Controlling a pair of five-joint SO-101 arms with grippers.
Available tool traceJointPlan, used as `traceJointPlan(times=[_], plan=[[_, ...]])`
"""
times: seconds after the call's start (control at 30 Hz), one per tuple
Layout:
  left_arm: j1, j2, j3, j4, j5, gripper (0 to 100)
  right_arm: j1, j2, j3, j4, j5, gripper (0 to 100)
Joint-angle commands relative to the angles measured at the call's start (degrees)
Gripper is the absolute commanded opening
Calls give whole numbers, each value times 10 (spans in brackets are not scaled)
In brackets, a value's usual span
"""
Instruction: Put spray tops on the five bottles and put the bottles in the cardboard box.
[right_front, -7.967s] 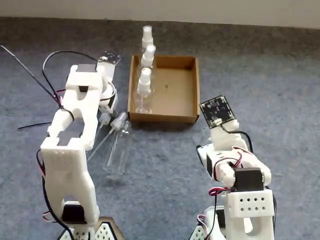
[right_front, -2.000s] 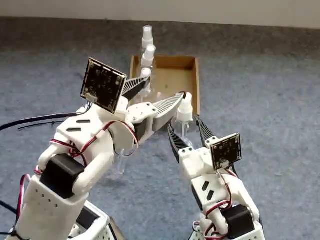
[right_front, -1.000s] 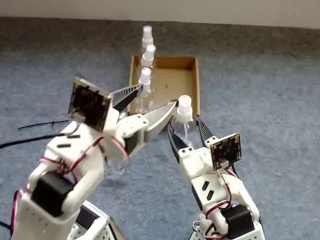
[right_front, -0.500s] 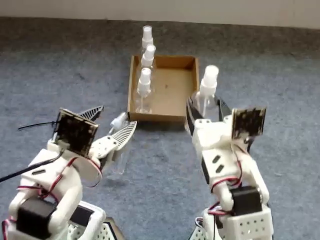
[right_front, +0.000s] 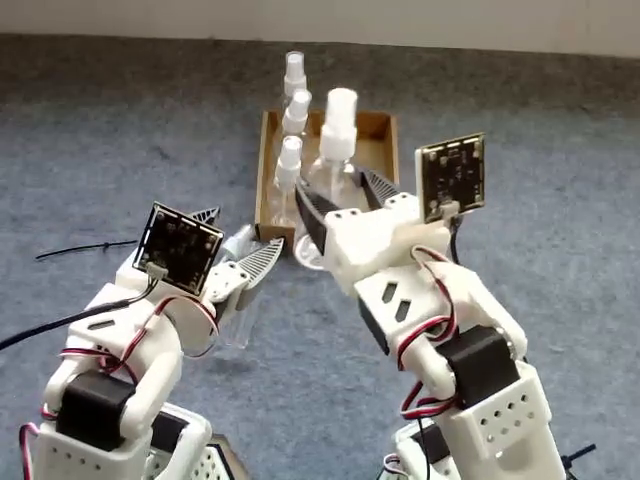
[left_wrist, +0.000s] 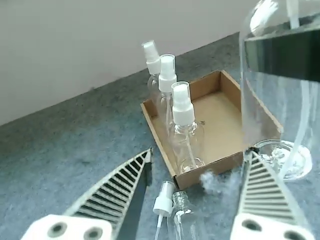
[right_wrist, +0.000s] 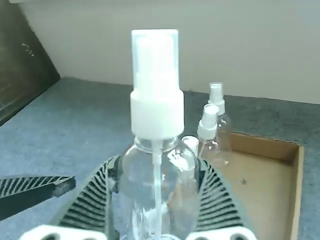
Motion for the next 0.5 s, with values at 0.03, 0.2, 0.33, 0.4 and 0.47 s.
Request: traceJointPlan(times=[0.03,0.2,0.33,0.4,0.47], plan=[[33,-4,-2,-10,-3,327,-26,1,-36,1,-7,5],[50,1,46,-37,-4,329,-27,1,-34,4,-7,5],[22,1,99,-96,-4,329,-27,1,-35,36,-4,5],[0,1,104,-107,-4,329,-25,1,-35,44,-4,5],[-16,1,104,-108,-4,329,-25,1,-34,47,-3,5]])
